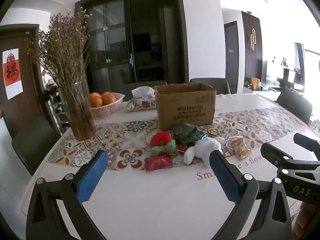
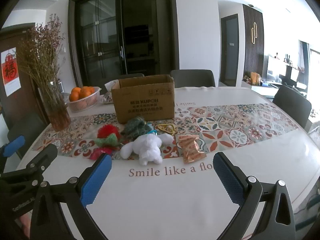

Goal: Organize soft objects

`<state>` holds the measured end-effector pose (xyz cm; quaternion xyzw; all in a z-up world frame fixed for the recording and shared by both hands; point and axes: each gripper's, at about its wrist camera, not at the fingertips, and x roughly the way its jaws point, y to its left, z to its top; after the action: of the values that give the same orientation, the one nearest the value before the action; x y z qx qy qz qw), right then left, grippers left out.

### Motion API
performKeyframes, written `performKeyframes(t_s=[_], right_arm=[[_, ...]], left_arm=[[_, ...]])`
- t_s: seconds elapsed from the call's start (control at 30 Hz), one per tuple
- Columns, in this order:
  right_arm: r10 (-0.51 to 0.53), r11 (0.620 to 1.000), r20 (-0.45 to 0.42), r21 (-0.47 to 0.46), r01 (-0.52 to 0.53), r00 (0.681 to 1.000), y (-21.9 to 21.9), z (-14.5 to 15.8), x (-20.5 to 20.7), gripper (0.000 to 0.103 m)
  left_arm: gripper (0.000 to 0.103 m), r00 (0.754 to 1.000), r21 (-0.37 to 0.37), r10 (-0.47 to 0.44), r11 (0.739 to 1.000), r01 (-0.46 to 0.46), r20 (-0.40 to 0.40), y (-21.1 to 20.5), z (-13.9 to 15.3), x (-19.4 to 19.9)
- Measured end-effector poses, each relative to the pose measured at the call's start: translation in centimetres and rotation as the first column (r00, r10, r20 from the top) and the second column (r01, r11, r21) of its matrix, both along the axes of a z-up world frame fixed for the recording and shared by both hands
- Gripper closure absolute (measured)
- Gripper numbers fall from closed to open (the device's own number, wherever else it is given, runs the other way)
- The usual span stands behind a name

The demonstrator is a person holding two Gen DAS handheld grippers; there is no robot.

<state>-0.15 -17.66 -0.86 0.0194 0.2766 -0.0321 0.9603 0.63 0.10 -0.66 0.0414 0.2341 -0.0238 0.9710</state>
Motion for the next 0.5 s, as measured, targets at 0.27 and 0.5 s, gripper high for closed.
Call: performKeyframes(t_s=[0.27,0.5], right_arm=[[0.003,1.0,-0.002,0.007,-0.003,1.0,-0.06,-0.16,0.04,0.0],[0.004,1.0,-0.002,0.006,-0.004,1.0,0.05,-0.17,0.05,0.0]], left_arm=[[0.0,1.0,-0.005,-0.004,1.0,0.004,-0.006,0.01,-0.02,0.0],[0.0,1.0,-0.005,-0.004,1.0,0.004,-0.006,-0.03,-0.04,-0.1]])
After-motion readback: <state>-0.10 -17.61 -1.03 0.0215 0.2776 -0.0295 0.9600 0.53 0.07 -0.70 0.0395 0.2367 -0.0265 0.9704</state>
